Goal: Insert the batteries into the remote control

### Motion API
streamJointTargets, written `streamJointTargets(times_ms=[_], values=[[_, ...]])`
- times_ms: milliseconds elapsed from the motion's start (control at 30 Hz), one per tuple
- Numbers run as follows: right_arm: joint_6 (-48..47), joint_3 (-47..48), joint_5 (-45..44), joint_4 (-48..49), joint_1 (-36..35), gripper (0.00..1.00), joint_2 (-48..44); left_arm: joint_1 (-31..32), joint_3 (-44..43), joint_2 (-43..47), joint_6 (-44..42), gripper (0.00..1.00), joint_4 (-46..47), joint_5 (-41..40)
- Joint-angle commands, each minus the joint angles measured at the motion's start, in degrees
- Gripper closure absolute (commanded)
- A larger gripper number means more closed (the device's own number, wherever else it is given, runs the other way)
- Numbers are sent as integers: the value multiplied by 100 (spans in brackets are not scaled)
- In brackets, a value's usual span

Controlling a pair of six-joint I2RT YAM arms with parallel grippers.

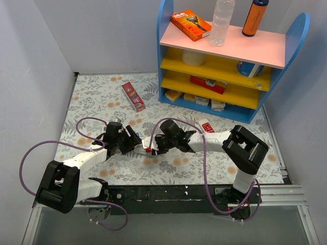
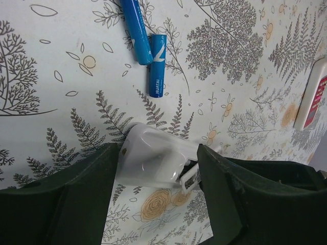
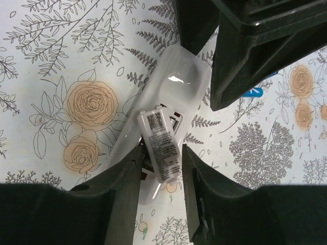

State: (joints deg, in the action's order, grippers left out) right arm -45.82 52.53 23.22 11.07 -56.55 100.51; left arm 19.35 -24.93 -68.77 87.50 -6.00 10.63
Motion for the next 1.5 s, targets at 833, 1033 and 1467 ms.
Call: streamJointTargets(times_ms=[833, 1033, 1467], values=[[1937, 2103, -257, -2733, 680, 27, -31, 16, -943, 848, -838, 15, -1359, -623], [1164, 2603, -889, -3320, 760, 28, 565, 16, -1558, 1277, -1657, 10, -1931, -993], [30, 3650, -495, -4060, 839, 33, 1788, 16, -1304, 1991, -2317, 2, -1738, -2371]])
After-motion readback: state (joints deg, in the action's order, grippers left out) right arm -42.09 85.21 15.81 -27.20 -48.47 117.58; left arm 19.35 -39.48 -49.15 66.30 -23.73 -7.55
